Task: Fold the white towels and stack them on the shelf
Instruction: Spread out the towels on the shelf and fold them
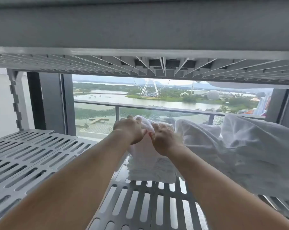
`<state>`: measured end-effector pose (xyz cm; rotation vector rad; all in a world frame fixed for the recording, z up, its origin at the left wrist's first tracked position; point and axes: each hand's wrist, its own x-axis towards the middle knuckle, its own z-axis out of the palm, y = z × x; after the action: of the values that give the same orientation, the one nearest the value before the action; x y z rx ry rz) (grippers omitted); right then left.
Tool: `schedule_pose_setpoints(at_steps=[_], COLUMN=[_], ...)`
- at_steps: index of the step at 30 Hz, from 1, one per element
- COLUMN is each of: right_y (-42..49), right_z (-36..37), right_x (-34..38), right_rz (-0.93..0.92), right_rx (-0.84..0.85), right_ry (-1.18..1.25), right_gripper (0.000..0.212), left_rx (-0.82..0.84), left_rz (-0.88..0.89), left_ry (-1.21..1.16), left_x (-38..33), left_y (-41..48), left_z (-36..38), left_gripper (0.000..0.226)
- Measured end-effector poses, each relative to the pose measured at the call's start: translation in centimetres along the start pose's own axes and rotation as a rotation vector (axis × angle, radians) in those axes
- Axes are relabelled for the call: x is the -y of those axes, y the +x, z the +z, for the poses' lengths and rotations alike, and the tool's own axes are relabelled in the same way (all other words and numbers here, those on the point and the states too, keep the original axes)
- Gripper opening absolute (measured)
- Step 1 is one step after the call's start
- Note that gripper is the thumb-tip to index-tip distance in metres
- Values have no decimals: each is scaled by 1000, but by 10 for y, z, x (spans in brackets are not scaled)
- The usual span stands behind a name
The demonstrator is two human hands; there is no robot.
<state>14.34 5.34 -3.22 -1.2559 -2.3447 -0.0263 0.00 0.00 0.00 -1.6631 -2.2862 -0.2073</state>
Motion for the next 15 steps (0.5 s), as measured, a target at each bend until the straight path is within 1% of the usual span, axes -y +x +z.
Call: schedule_pose_setpoints(at_steps=[4,6,7,9,11,15], right_y=[8,10,10,10,10,6], right_z=[12,19,22,24,25,29], right_x=[0,-1,-2,-2,-2,1], right_rz=[49,39,34,21,24,51], right_rx=[41,31,20,-16,-55,-136], right_ry=[-77,-76,-61,-29,-4,34], right_gripper=[60,56,51,35,24,18], left_rx=[89,98,85,70,41,-25], left_rz=[-84,-51,-12,105,193,231], left_ry=[-164,-263,-285,-234,-143,-157], left_x=[8,8,9,10,12,19], left_y=[12,17,18,16,14,10], left_z=[8,14,17,21,29,43], left_gripper=[71,65,63,61,59,50])
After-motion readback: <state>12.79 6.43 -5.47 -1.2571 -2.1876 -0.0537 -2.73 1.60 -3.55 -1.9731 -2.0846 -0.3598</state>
